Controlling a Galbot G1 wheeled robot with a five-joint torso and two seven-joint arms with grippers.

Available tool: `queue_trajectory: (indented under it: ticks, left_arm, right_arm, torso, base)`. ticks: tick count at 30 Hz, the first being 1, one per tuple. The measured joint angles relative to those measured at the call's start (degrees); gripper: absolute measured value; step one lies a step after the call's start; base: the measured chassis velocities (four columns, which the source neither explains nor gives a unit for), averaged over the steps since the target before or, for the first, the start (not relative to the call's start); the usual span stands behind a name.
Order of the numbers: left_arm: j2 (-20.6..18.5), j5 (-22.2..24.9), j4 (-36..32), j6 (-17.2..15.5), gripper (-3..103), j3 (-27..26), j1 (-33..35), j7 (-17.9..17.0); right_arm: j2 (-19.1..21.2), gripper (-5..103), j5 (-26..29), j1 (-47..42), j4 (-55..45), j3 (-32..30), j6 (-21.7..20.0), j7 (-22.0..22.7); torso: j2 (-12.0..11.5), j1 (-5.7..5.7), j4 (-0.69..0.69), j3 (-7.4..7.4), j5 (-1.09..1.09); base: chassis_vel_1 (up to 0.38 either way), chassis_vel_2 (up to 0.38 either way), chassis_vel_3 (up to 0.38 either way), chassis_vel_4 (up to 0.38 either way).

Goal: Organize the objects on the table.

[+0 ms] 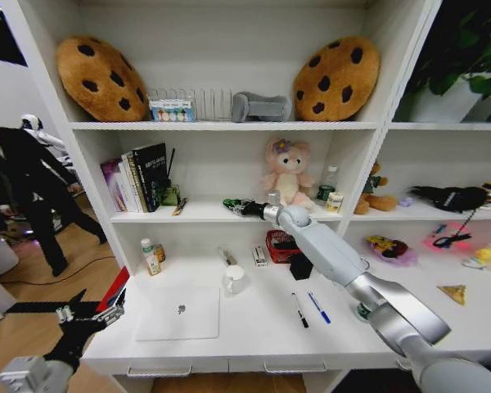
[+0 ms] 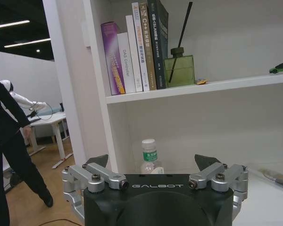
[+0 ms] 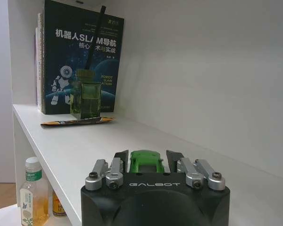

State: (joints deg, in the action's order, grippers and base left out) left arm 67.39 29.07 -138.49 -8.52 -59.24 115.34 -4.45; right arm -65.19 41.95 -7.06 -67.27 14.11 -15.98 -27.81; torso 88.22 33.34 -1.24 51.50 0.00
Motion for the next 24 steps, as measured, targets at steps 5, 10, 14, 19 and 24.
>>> queue_trajectory:
  ticks: [5,10,14,19,24]
  left_arm:
    - [0.0,0.0,0.0,0.0,100,0.0,0.0,0.0]
    - [0.0,0.0,0.0,0.0,100,0.0,0.0,0.0]
    - [0.0,0.0,0.0,0.0,100,0.0,0.0,0.0]
    - [0.0,0.0,0.0,0.0,100,0.0,0.0,0.0]
    - [0.0,0.0,0.0,0.0,100,0.0,0.0,0.0]
  right_arm:
    - [0.0,61,0.5,-0.1,-0.3,-0.2,-0.1,0.3]
    - [0.4,82,2.2,-0.1,-1.6,-1.0,0.1,1.7]
    - [2.4,97,4.6,-0.8,-6.4,-2.6,-0.2,4.3]
    - [5.1,100,7.4,-3.1,-14.1,-5.5,-1.2,9.3]
    - [10.3,100,11.5,-10.4,-28.0,-10.3,-2.7,16.2]
  torso:
    - [0.0,0.00,0.01,0.00,0.00]
    - [0.0,0.00,0.01,0.00,0.00]
    - [0.0,0.00,0.00,0.00,-0.01]
    - [0.0,0.00,0.00,0.00,0.00]
    - [0.0,0.00,0.02,0.00,-0.01]
  base:
    - [0.000,0.000,0.000,0.000]
    - [0.000,0.000,0.000,0.000]
    - [0.000,0.000,0.000,0.000]
    - [0.000,0.000,0.000,0.000]
    - [0.000,0.000,0.000,0.000]
